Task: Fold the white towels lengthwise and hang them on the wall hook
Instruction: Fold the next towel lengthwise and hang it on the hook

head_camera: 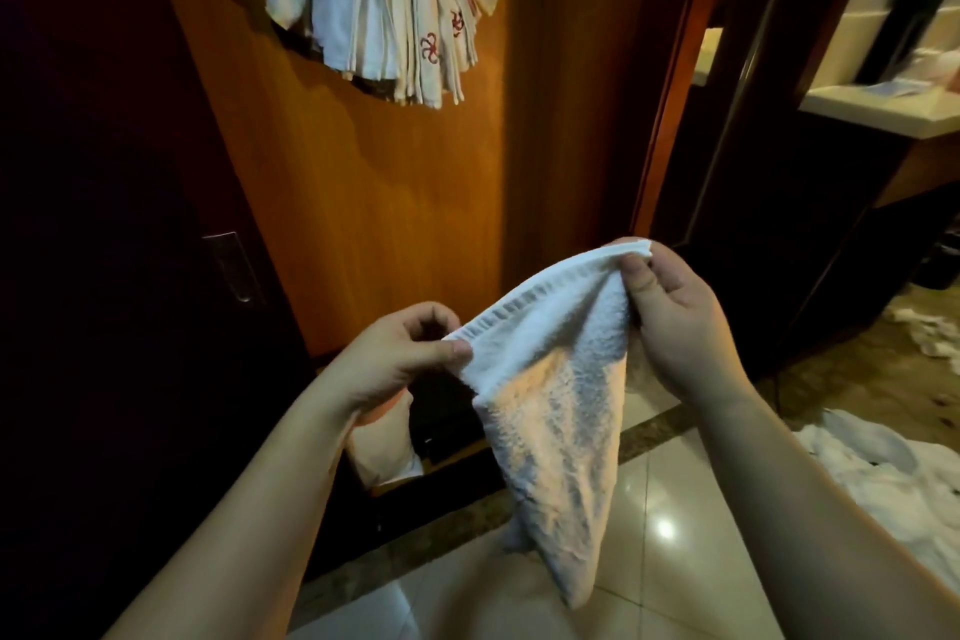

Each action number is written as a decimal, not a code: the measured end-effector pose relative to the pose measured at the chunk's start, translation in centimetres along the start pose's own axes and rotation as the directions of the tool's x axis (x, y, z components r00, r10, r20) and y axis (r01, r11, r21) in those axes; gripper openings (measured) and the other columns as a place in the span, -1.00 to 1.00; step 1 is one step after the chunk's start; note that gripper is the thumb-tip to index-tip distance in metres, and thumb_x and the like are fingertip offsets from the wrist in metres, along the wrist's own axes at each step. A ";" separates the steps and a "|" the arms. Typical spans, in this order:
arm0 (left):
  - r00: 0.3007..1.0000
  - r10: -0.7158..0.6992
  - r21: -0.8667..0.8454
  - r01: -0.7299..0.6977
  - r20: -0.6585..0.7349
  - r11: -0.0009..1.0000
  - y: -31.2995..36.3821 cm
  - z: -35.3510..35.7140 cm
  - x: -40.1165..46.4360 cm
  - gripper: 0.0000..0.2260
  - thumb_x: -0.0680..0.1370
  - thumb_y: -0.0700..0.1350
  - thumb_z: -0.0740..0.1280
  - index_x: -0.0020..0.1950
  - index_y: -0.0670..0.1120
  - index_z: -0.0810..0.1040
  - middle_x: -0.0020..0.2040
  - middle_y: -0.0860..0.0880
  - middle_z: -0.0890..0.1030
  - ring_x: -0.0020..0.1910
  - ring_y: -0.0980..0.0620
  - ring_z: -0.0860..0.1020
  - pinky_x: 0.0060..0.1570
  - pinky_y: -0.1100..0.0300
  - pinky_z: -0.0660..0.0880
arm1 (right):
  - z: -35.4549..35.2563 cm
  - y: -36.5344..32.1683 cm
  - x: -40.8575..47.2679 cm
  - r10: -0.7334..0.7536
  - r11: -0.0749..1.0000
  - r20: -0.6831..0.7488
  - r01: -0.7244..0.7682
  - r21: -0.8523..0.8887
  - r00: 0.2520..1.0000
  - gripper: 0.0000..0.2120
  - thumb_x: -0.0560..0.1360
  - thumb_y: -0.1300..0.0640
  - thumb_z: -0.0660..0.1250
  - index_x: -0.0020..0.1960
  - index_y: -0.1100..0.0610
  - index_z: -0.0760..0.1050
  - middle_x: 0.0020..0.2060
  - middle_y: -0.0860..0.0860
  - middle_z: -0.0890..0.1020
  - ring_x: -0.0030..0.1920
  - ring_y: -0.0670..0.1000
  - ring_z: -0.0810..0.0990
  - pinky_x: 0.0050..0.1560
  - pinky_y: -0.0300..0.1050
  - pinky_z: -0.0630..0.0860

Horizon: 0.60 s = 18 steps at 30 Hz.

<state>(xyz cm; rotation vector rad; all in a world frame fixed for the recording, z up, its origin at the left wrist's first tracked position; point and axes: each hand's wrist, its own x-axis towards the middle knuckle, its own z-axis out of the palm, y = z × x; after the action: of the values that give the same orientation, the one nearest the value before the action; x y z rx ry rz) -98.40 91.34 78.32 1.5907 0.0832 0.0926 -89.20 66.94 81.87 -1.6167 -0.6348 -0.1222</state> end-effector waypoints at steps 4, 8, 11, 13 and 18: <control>0.993 0.119 0.285 -0.111 -0.012 0.952 2.4 0.0 -0.4 -0.88 0.46 -0.15 0.46 -0.15 -0.01 0.53 -0.15 0.03 0.66 -0.14 0.06 0.60 -0.11 0.05 0.52 | -1.1 1.1 0.3 -0.007 0.998 0.011 0.008 -0.056 1.000 -0.80 0.63 -0.08 0.17 0.02 -0.16 0.58 -0.12 -0.17 0.64 -0.07 -0.13 0.60 -0.02 -0.12 0.51; 0.945 0.318 0.463 -0.248 -0.079 0.851 4.6 0.0 -0.5 -0.80 0.51 -0.15 0.39 -0.17 0.15 0.49 -0.09 0.03 0.66 -0.16 0.12 0.56 -0.18 0.15 0.49 | -1.5 1.5 0.5 -0.012 0.996 -0.007 0.011 -0.090 1.000 -0.82 0.65 -0.07 0.18 0.04 -0.18 0.56 -0.13 -0.21 0.62 -0.09 -0.16 0.58 -0.02 -0.12 0.51; 0.918 0.351 0.284 -0.292 -0.183 0.913 4.6 0.9 -0.6 -0.77 0.53 -0.28 0.38 -0.15 0.05 0.49 -0.20 0.10 0.60 -0.22 0.18 0.52 -0.24 0.33 0.45 | -1.3 1.2 0.5 -0.037 0.993 -0.037 0.033 -0.112 0.999 -0.80 0.66 -0.02 0.16 0.02 -0.25 0.54 -0.14 -0.28 0.61 -0.09 -0.22 0.57 -0.03 -0.17 0.50; 0.914 0.312 0.165 -0.277 -0.259 0.947 4.1 1.0 -0.4 -0.79 0.55 -0.33 0.36 -0.13 -0.02 0.50 -0.27 0.13 0.55 -0.28 0.21 0.50 -0.30 0.35 0.44 | -1.0 1.1 0.5 -0.048 0.989 -0.061 0.039 -0.142 0.997 -0.80 0.67 -0.03 0.16 0.02 -0.27 0.52 -0.13 -0.32 0.60 -0.10 -0.24 0.56 -0.04 -0.18 0.51; 0.862 0.388 0.207 -0.335 -0.326 0.919 4.1 0.9 -0.4 -0.75 0.54 -0.30 0.40 -0.15 0.07 0.56 -0.34 0.20 0.55 -0.31 0.27 0.49 -0.33 0.40 0.39 | -0.1 1.0 0.2 -0.117 0.979 -0.161 0.087 -0.186 0.980 -0.87 0.64 -0.08 0.15 0.09 -0.15 0.47 -0.16 -0.29 0.58 -0.11 -0.30 0.55 -0.18 -0.40 0.44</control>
<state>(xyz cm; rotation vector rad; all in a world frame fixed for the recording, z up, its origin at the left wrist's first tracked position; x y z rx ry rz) -98.74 90.32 82.40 1.7029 0.0761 0.6916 -88.56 66.85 81.06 -1.7234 -0.5872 -0.3996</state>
